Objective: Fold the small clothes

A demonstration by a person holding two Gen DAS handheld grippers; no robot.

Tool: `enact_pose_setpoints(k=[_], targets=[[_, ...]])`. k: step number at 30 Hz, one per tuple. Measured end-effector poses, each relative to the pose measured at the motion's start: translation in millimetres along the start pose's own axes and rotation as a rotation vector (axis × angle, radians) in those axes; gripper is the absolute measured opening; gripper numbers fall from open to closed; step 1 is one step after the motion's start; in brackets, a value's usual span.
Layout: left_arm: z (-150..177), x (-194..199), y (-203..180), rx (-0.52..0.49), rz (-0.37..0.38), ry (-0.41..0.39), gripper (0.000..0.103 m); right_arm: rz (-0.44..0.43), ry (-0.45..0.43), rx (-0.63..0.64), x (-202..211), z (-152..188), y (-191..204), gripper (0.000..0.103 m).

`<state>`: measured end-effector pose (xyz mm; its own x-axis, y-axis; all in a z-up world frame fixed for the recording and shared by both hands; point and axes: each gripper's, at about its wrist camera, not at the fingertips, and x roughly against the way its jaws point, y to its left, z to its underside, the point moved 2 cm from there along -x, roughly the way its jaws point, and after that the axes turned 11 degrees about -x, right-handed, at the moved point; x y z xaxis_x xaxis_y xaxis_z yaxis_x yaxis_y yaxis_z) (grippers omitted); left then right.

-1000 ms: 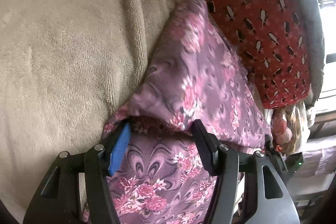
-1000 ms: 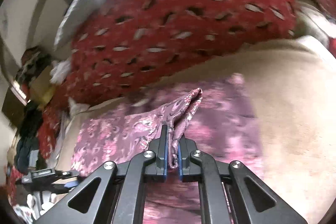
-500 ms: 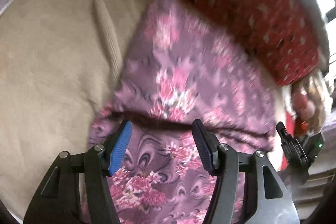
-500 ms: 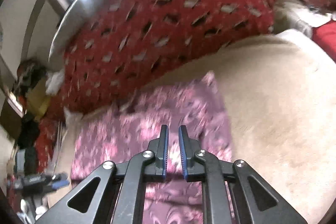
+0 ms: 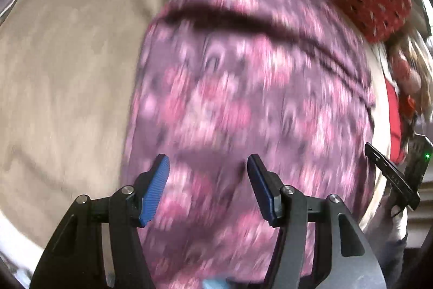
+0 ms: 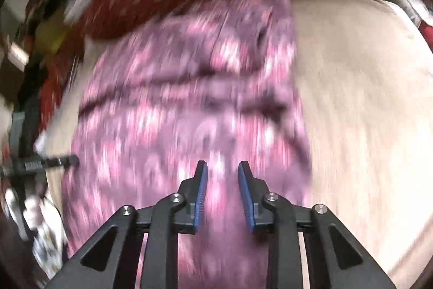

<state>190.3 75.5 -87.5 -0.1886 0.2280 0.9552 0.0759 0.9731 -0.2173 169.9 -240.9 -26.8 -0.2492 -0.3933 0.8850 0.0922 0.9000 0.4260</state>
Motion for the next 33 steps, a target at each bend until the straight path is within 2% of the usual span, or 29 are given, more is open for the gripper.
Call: enact_pose_setpoints(k=[5, 8, 10, 12, 15, 19, 21, 26, 28, 30, 31, 32, 33], targets=[[58, 17, 12, 0.022, 0.047, 0.044, 0.059, -0.008, -0.027, -0.003, 40, 66, -12, 0.027], [89, 19, 25, 0.057, 0.073, 0.068, 0.059, -0.005, -0.055, -0.033, 63, 90, -28, 0.028], [105, 19, 30, 0.062, 0.086, 0.085, 0.059, 0.022, -0.064, -0.041, 74, 103, -36, 0.032], [118, 15, 31, 0.063, 0.093, 0.105, 0.059, 0.053, -0.064, -0.053, 82, 116, -50, 0.043], [134, 7, 26, 0.059, 0.098, 0.138, 0.059, 0.027, -0.028, -0.086, 87, 135, -67, 0.043], [151, -4, 31, 0.071, 0.093, 0.193, 0.059, -0.065, 0.044, -0.098, 78, 161, -70, 0.043], [154, 0, 35, 0.08, 0.082, 0.172, 0.059, -0.083, 0.073, -0.087, 70, 170, -66, 0.043], [158, 3, 47, 0.12, 0.127, 0.17, 0.062, -0.113, 0.104, -0.073, 60, 177, -61, 0.043], [157, 2, 41, 0.096, 0.113, 0.168, 0.063, -0.128, 0.108, -0.066, 60, 176, -60, 0.043], [157, 2, 31, 0.045, 0.088, 0.16, 0.062, -0.126, 0.108, -0.048, 63, 178, -59, 0.037], [157, 1, 25, 0.013, 0.059, 0.16, 0.055, -0.13, 0.111, -0.04, 63, 179, -58, 0.034], [158, -1, 19, -0.017, 0.022, 0.159, 0.044, -0.137, 0.114, -0.03, 64, 180, -56, 0.022], [158, -3, 15, -0.041, 0.004, 0.167, 0.016, -0.142, 0.117, -0.023, 63, 182, -55, 0.008]])
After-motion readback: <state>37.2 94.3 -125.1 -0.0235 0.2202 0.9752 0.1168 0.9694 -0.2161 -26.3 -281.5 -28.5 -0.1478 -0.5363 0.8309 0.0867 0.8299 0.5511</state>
